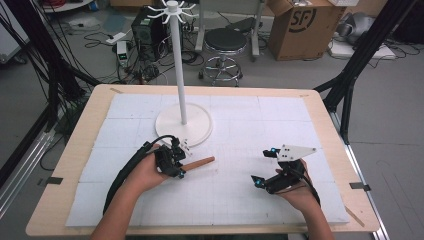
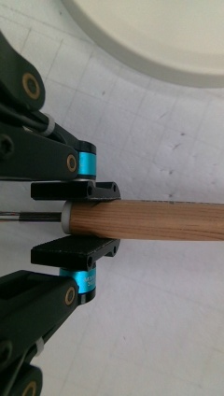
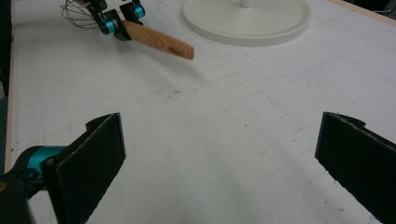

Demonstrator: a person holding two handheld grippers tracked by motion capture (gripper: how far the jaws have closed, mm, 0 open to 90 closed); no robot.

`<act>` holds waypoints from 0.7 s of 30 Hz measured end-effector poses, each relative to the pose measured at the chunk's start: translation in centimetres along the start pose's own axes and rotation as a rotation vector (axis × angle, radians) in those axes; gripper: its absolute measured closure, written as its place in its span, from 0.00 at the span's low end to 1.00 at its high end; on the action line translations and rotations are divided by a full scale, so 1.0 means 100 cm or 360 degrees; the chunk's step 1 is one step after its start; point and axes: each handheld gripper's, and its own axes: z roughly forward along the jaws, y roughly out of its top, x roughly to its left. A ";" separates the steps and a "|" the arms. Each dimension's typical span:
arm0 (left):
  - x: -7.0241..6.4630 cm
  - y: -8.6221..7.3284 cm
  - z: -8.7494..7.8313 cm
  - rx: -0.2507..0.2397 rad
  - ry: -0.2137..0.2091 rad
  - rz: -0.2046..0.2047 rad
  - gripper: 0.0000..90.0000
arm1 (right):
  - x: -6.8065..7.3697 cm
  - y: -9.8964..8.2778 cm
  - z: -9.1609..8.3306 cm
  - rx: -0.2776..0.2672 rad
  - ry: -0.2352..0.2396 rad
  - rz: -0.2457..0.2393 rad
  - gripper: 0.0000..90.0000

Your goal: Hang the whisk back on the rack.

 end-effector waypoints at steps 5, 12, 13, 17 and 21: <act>-0.002 0.000 -0.018 -0.0167 -0.0033 -0.0018 0.82 | 0.000 0.000 0.000 -0.0002 -0.0003 -0.0001 0.01; -0.006 0.005 -0.045 -0.0314 -0.0004 0.0012 0.82 | 0.000 0.000 0.002 0.0006 -0.0009 -0.0009 0.01; -0.006 0.006 -0.048 -0.0338 -0.0004 0.0016 0.82 | 0.000 0.000 0.002 0.0006 -0.0009 -0.0011 0.01; -0.006 0.007 -0.060 -0.0435 -0.0015 -0.0002 0.82 | 0.001 0.000 0.001 0.0007 -0.0003 0.0002 0.01; -0.004 0.008 -0.069 -0.0530 -0.0053 -0.0042 0.82 | 0.000 0.000 0.000 -0.0003 -0.0010 -0.0006 0.01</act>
